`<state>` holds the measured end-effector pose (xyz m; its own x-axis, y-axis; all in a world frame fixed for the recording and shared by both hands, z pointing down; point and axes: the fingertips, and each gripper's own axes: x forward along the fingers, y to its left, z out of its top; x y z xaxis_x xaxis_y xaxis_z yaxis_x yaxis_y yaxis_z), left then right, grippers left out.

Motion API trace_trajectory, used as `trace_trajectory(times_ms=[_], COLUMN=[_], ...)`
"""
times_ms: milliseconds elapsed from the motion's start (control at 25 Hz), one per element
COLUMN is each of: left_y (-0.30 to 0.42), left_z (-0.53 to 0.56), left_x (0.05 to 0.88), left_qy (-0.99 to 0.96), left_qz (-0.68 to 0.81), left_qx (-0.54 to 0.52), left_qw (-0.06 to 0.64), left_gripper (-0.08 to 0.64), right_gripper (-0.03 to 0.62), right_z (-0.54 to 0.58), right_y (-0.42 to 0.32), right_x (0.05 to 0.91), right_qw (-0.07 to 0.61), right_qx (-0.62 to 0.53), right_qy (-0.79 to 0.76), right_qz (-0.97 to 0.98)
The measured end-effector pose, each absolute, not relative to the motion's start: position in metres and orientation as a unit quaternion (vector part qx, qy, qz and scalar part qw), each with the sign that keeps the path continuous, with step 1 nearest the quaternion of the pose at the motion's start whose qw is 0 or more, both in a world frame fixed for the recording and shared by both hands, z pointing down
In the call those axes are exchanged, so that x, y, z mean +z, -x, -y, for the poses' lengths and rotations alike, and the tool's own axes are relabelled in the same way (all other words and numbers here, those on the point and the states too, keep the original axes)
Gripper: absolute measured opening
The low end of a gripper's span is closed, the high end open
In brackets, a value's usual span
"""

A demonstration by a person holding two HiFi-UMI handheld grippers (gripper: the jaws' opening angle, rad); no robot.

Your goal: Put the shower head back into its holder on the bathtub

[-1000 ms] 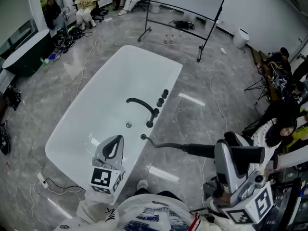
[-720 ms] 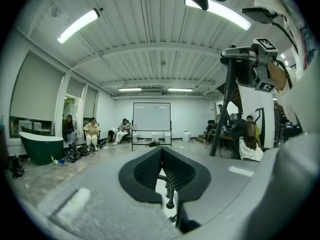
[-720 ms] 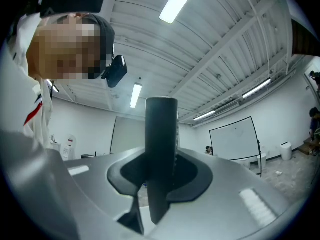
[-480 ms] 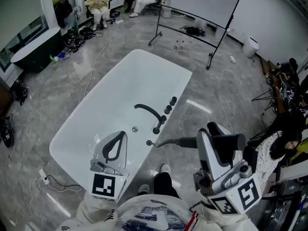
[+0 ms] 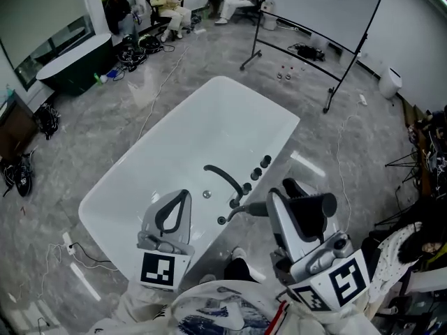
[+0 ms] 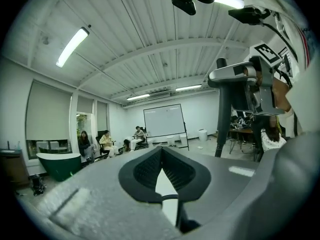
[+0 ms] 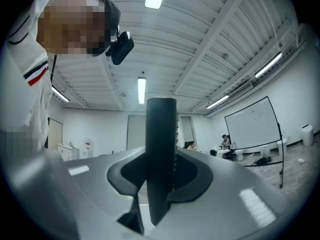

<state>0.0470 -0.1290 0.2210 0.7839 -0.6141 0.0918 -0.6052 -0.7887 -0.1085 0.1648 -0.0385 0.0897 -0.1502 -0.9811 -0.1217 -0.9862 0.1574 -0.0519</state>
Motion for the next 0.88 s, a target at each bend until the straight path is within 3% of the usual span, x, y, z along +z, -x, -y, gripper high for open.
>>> trace_trajectory(times_ms=[880], left_y=[-0.042], left_z=[0.156], left_x=[0.313], left_qy=[0.874], left_qz=[-0.467], left_qx=[-0.132], left_qw=[-0.028], left_gripper=[-0.008], right_gripper=[0.104], right_z=[0.129], right_y=[-0.167], right_x=[0.263], right_qw=[-0.030], right_qx=[-0.076], right_qy=[0.509], right_qz=[-0.857])
